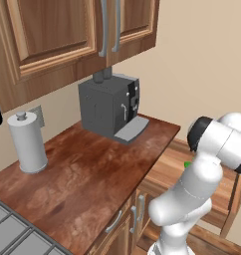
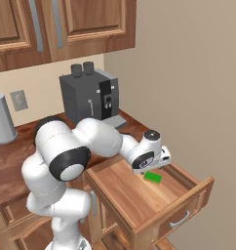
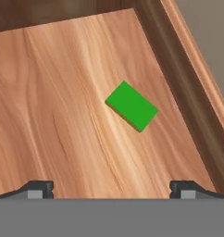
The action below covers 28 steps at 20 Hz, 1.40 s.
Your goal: Restock the sink supplies by placing the sponge and soap dispenser on the counter and next to the sink. Make sure the soap dispenser is upright.
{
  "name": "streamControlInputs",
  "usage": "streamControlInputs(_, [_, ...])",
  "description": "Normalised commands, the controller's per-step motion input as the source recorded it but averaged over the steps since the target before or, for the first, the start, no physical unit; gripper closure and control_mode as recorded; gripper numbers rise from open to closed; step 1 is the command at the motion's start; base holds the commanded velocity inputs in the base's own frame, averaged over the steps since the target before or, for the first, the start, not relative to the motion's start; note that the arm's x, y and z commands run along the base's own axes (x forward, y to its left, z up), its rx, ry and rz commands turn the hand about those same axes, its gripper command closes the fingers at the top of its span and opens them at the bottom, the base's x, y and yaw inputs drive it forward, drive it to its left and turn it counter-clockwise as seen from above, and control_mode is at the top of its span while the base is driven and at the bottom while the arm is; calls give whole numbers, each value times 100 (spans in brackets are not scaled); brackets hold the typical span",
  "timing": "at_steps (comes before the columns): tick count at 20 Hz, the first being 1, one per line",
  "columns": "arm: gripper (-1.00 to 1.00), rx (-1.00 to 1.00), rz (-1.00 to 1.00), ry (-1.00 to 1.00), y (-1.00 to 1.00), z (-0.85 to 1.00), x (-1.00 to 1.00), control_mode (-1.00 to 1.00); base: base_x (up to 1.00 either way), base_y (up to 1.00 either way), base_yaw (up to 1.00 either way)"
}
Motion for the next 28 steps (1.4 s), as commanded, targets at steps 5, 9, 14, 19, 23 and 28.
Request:
streamControlInputs(5, [-100,0,20,0,2,-19,11,-100,0,0,0])
streamControlInputs(9, [-100,0,15,2,24,-10,14,-100,0,0,0])
streamControlInputs(14, [-100,-1,3,7,30,-3,30,-100,0,0,0])
streamControlInputs(19, [-100,0,-2,5,9,0,25,-100,0,0,0])
streamControlInputs(23, [-100,3,-28,1,0,0,6,-100,0,0,0])
streamControlInputs(28, [-100,5,-48,0,0,-1,0,-100,0,0,0])
